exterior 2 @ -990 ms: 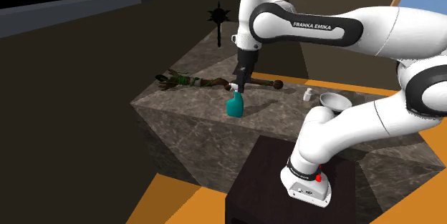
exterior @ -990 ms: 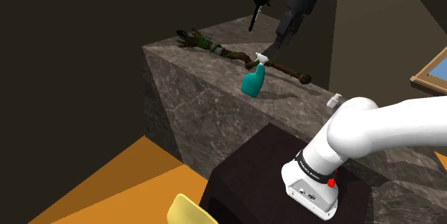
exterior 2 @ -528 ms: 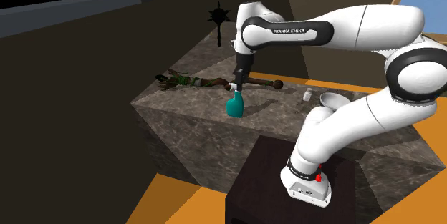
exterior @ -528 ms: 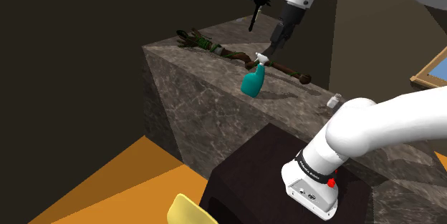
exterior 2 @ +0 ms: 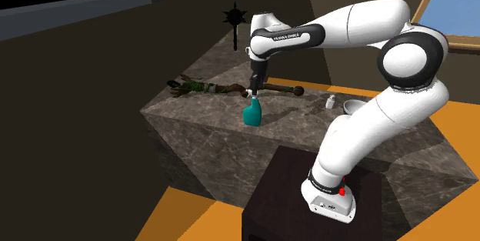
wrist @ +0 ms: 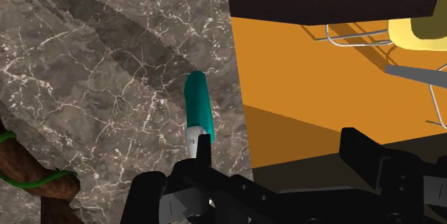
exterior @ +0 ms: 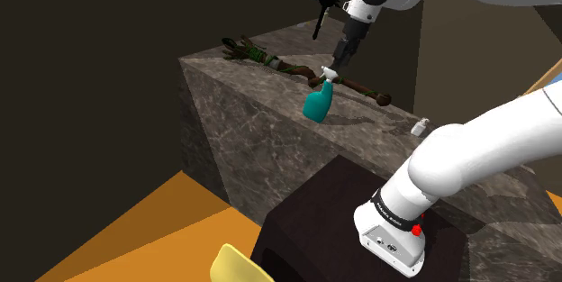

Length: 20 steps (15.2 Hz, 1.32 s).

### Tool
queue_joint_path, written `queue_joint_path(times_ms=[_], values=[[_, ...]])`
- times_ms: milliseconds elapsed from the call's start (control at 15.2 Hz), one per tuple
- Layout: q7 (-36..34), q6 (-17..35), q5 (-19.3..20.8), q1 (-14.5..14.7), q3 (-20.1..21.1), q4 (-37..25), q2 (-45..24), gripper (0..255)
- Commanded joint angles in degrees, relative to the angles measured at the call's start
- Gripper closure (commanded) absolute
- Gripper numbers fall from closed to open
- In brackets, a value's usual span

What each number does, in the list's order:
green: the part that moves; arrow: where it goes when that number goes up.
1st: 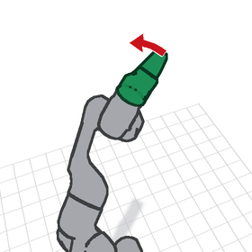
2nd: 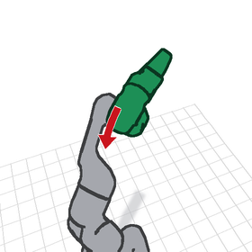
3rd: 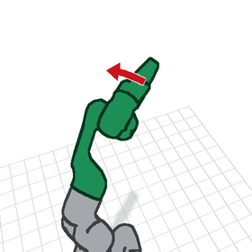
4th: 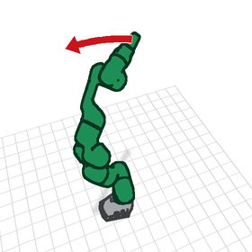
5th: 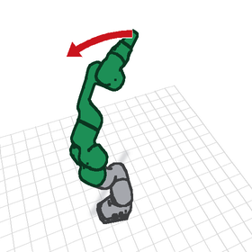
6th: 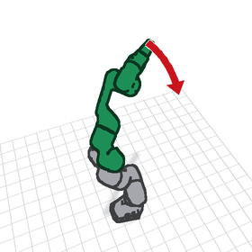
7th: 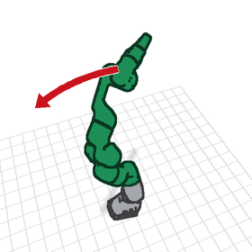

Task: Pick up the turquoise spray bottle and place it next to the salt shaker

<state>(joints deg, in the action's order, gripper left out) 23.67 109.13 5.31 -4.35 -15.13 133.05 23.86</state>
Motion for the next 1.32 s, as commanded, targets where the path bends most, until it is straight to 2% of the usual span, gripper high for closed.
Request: queue_joint_path(times_ms=[0,264,726,1254], values=[[1.8,2.6,0.2,-0.3,-1.4,-1.0,-3.4,0],[5.2,6.2,-0.2,-0.8,-3.9,-3.9,-9.7,0],[5.6,12.2,-0.6,-0.8,-4.5,0.1,-11.9,0],[5.6,12.2,-0.6,-0.8,-4.4,0.1,-11.9,0]])
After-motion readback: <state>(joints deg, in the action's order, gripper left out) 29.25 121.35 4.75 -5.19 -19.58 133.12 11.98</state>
